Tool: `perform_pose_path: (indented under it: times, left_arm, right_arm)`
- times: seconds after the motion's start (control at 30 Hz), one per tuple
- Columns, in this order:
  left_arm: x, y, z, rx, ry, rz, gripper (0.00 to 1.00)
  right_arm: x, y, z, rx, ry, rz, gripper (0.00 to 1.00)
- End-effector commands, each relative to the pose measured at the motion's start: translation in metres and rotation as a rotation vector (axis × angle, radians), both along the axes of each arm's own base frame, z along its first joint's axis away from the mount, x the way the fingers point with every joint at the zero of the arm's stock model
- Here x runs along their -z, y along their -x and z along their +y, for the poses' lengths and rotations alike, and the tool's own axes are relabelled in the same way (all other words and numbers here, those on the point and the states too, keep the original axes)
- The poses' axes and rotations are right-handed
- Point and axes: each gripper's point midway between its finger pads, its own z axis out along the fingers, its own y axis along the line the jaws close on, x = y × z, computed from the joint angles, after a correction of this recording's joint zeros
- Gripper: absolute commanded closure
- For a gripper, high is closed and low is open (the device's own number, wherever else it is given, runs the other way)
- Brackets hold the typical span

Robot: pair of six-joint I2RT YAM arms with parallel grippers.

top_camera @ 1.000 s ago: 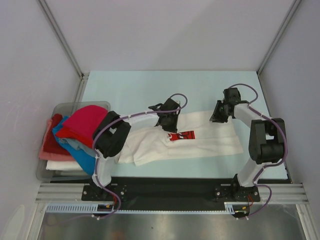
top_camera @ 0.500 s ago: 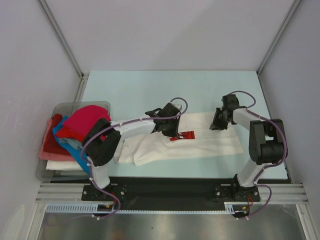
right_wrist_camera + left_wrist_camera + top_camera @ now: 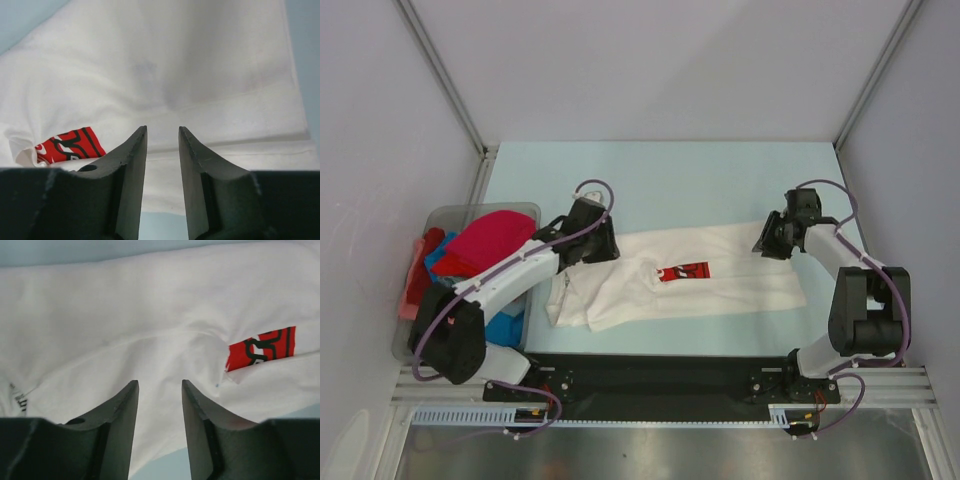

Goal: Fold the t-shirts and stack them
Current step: Fold the tshirt

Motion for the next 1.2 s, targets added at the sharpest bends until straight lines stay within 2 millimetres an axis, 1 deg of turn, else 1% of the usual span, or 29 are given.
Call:
perform_pose_path:
  times: [0.0, 0.03, 0.07, 0.1, 0.13, 0.23, 0.3, 0.37, 0.4, 0.43, 0.47, 0.53, 0.57, 0.6, 0.63, 0.67, 0.7, 0.73, 0.77, 0.8, 0.83, 0.9, 0.93, 1.0, 1.03, 1.07, 1.1, 1.13, 1.17]
  left_arm:
    - [0.011, 0.007, 0.043, -0.145, -0.009, 0.012, 0.53]
    - [0.008, 0.007, 0.048, -0.170, 0.009, -0.004, 0.52]
    - [0.010, 0.008, 0.053, -0.190, 0.009, -0.002, 0.52]
    - [0.016, 0.011, 0.062, -0.223, -0.007, 0.007, 0.52]
    - [0.020, 0.012, 0.066, -0.254, -0.009, 0.022, 0.52]
    - [0.038, 0.017, 0.077, -0.326, -0.063, 0.102, 0.53]
    - [0.046, 0.017, 0.080, -0.349, -0.080, 0.129, 0.53]
    - [0.057, 0.017, 0.086, -0.389, -0.101, 0.162, 0.53]
    - [0.059, 0.015, 0.089, -0.404, -0.105, 0.163, 0.49]
    - [0.062, 0.014, 0.092, -0.418, -0.112, 0.168, 0.43]
    - [0.065, 0.013, 0.096, -0.436, -0.126, 0.165, 0.37]
    - [0.068, 0.011, 0.101, -0.461, -0.128, 0.164, 0.36]
    - [0.070, 0.010, 0.104, -0.473, -0.131, 0.166, 0.37]
    - [0.074, 0.010, 0.106, -0.484, -0.129, 0.170, 0.37]
    - [0.076, 0.009, 0.107, -0.490, -0.125, 0.175, 0.37]
    - [0.078, 0.008, 0.107, -0.494, -0.123, 0.181, 0.37]
    - [0.083, 0.008, 0.107, -0.493, -0.119, 0.195, 0.38]
    - [0.086, 0.007, 0.107, -0.497, -0.119, 0.204, 0.38]
    - [0.086, 0.002, 0.105, -0.495, -0.107, 0.198, 0.39]
    - [0.093, 0.002, 0.104, -0.488, -0.102, 0.229, 0.39]
    - [0.095, -0.001, 0.101, -0.483, -0.095, 0.233, 0.39]
    - [0.095, -0.013, 0.099, -0.481, -0.098, 0.233, 0.39]
    - [0.103, -0.015, 0.100, -0.482, -0.119, 0.250, 0.40]
    - [0.102, -0.029, 0.098, -0.482, -0.117, 0.240, 0.40]
    - [0.113, -0.030, 0.096, -0.476, -0.124, 0.275, 0.40]
    - [0.115, -0.034, 0.095, -0.473, -0.122, 0.282, 0.41]
    - [0.113, -0.043, 0.091, -0.464, -0.111, 0.276, 0.41]
    - [0.120, -0.045, 0.087, -0.453, -0.108, 0.300, 0.41]
    - [0.117, -0.055, 0.081, -0.442, -0.087, 0.292, 0.42]
  right_arm:
    - [-0.022, -0.016, -0.016, 0.062, 0.032, -0.071, 0.62]
    - [-0.022, -0.019, -0.020, 0.079, 0.054, -0.079, 0.62]
    - [-0.021, -0.021, -0.023, 0.090, 0.064, -0.080, 0.61]
    - [-0.022, -0.025, -0.026, 0.104, 0.076, -0.086, 0.61]
    - [-0.016, -0.026, -0.032, 0.129, 0.102, -0.073, 0.61]
    - [-0.006, -0.032, -0.036, 0.159, 0.130, -0.051, 0.60]
    - [-0.005, -0.035, -0.034, 0.154, 0.129, -0.048, 0.59]
    - [-0.003, -0.038, -0.041, 0.182, 0.179, -0.046, 0.56]
    - [-0.003, -0.039, -0.044, 0.187, 0.190, -0.044, 0.53]
    - [-0.003, -0.040, -0.038, 0.173, 0.209, -0.044, 0.53]
    - [-0.003, -0.042, -0.040, 0.179, 0.218, -0.041, 0.52]
    - [-0.004, -0.044, -0.052, 0.218, 0.252, -0.035, 0.48]
    - [-0.009, -0.049, -0.055, 0.237, 0.261, -0.044, 0.48]
    - [-0.009, -0.049, -0.059, 0.253, 0.275, -0.040, 0.45]
    - [-0.010, -0.051, -0.063, 0.270, 0.295, -0.044, 0.42]
    - [-0.015, -0.055, -0.078, 0.313, 0.304, -0.053, 0.34]
    - [-0.014, -0.057, -0.082, 0.321, 0.315, -0.049, 0.28]
    - [-0.014, -0.059, -0.086, 0.333, 0.332, -0.049, 0.26]
    - [-0.011, -0.061, -0.088, 0.338, 0.336, -0.040, 0.26]
    - [-0.012, -0.066, -0.088, 0.338, 0.336, -0.042, 0.26]
    - [0.003, -0.066, -0.087, 0.327, 0.335, 0.001, 0.27]
    - [0.012, -0.068, -0.085, 0.319, 0.335, 0.035, 0.27]
    - [0.023, -0.065, -0.085, 0.318, 0.339, 0.064, 0.27]
    - [0.031, -0.064, -0.083, 0.317, 0.325, 0.074, 0.28]
    - [0.036, -0.063, -0.082, 0.314, 0.319, 0.084, 0.28]
    - [0.041, -0.062, -0.080, 0.306, 0.314, 0.096, 0.29]
    - [0.044, -0.060, -0.079, 0.300, 0.308, 0.107, 0.30]
    - [0.048, -0.057, -0.075, 0.293, 0.293, 0.119, 0.33]
    - [0.050, -0.055, -0.074, 0.287, 0.289, 0.129, 0.35]
